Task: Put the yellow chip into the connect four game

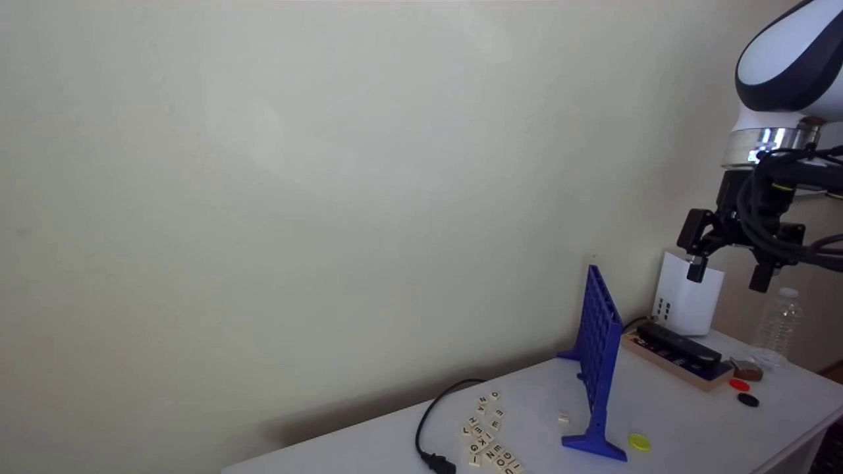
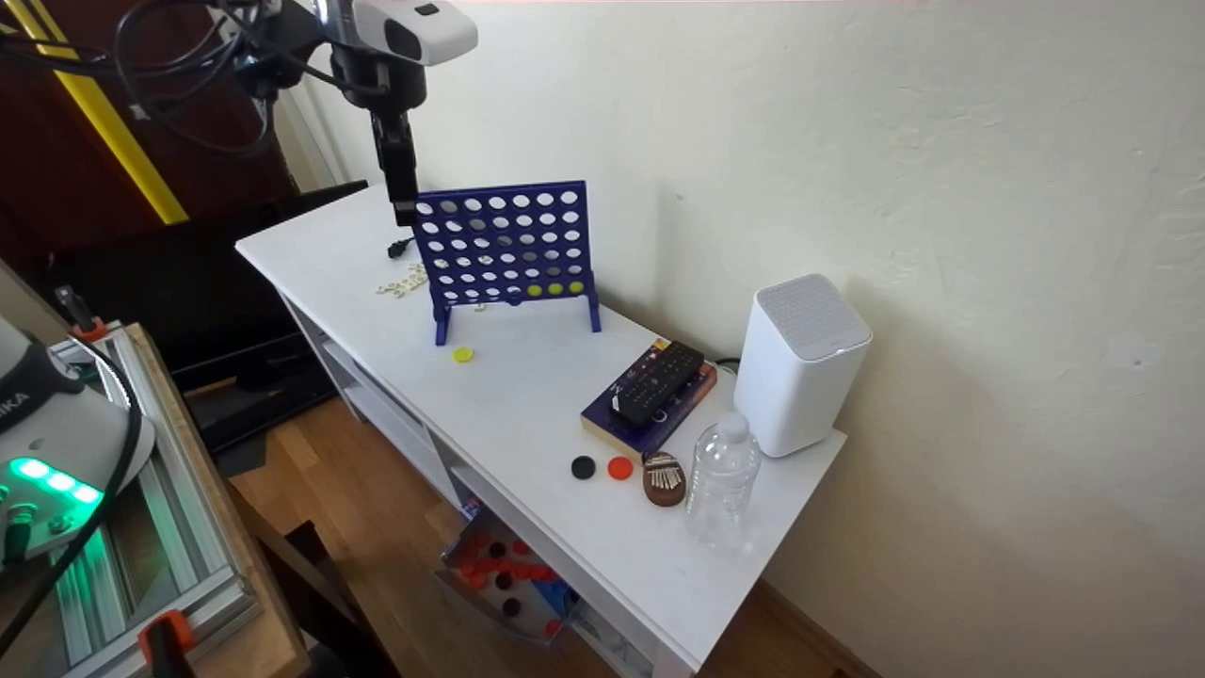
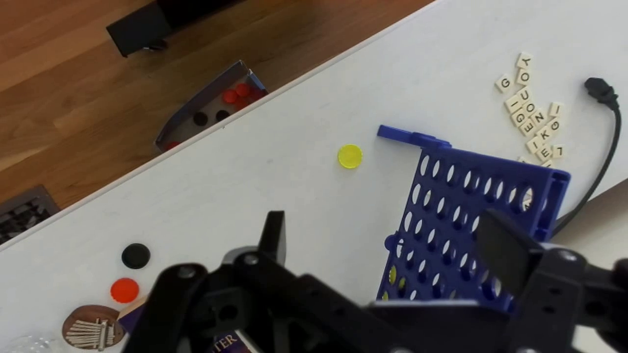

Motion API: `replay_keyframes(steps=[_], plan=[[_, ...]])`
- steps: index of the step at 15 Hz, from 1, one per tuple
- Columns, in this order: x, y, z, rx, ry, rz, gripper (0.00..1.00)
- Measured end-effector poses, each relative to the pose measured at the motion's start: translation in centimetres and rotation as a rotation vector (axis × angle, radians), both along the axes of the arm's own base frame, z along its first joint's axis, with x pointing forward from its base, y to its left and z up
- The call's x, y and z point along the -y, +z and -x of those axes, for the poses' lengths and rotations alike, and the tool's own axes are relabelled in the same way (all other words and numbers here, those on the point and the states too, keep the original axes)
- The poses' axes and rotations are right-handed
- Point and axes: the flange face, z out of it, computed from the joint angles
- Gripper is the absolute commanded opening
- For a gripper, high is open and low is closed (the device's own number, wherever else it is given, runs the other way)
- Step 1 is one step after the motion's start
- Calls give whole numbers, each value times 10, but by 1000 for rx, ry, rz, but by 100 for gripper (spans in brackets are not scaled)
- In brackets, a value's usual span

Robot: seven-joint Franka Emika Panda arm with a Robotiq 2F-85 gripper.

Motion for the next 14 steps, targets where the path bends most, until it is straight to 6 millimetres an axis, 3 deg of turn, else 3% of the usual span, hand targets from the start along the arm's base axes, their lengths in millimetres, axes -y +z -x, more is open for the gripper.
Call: replay_keyframes(steps=[4, 14], plan=[[2, -22, -1, -43, -9, -3, 100], [33, -135, -1, -133, -61, 1, 100]])
